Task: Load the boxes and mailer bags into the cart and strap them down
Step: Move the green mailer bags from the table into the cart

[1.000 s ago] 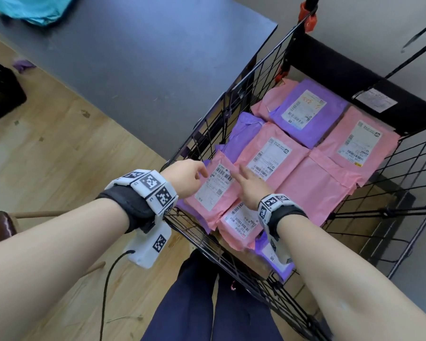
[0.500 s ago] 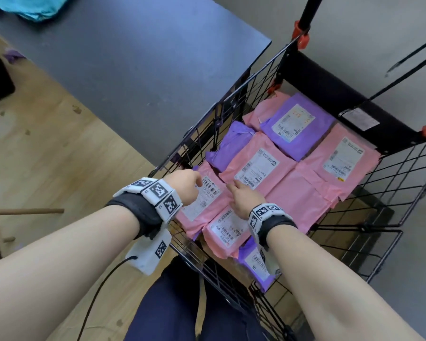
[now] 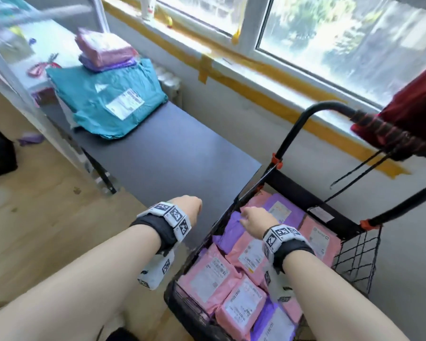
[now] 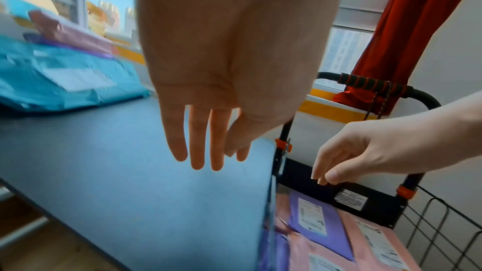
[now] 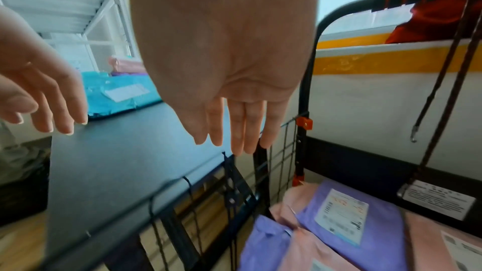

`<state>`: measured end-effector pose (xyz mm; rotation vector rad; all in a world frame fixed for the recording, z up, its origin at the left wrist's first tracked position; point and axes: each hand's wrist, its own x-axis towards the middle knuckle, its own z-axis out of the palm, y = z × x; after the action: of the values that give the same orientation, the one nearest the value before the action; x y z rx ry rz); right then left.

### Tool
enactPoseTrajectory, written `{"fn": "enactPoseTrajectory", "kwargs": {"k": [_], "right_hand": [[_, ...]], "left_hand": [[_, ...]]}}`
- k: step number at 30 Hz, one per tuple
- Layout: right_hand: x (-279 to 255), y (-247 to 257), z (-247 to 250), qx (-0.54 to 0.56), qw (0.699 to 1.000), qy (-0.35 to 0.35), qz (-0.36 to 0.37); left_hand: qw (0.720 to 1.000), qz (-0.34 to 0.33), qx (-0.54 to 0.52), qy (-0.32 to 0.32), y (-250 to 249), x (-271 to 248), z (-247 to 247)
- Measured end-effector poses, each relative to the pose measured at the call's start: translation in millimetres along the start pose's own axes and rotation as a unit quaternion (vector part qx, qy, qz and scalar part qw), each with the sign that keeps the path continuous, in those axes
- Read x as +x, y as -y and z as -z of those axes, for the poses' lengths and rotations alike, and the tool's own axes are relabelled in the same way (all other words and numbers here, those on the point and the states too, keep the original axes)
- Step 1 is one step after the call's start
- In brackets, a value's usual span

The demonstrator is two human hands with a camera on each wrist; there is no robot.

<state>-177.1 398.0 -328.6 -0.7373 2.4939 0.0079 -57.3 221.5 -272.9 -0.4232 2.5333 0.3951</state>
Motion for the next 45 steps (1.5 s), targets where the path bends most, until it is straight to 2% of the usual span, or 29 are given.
{"fn": "enactPoseTrajectory", "kwargs": {"k": [3,12,18,23,31,37,42,45], "right_hand": [[-0.8,55.0,18.7,0.012,0.999,-0.028,-0.012],[25.6,244.8,59.2,0.079,0.996,-0.04,-0.015],[66.3,330.9,98.3,0.085,0.994,-0.062,0.011],[123.9,381.3,135.5,0.08,0.994,-0.072,0.029],[253.8,449.2,191.7,0.111,0.99,-0.073,0.044],[327.4,488.3,219.0,0.175,0.981,-0.077,0.028],[378.8,506.6,233.7,0.292,0.95,-0.11,-0.014],[407.1,518.6,238.4,0.403,0.906,-0.122,-0.048]], "left_hand": [[1.0,0.002,0.022,-0.021,57.0,-11.2,27.8],[0.998,0.027,0.037,-0.05,243.1,-34.7,106.3],[0.995,0.041,0.012,-0.092,328.0,-18.7,159.1],[0.99,0.053,-0.011,-0.128,385.8,10.9,206.2],[0.986,0.074,-0.011,-0.147,465.7,104.7,291.3],[0.971,0.082,-0.132,-0.184,511.5,172.0,334.2],[0.937,0.088,-0.271,-0.199,538.0,228.4,357.7],[0.914,0.085,-0.329,-0.222,545.3,258.5,368.0]]}}
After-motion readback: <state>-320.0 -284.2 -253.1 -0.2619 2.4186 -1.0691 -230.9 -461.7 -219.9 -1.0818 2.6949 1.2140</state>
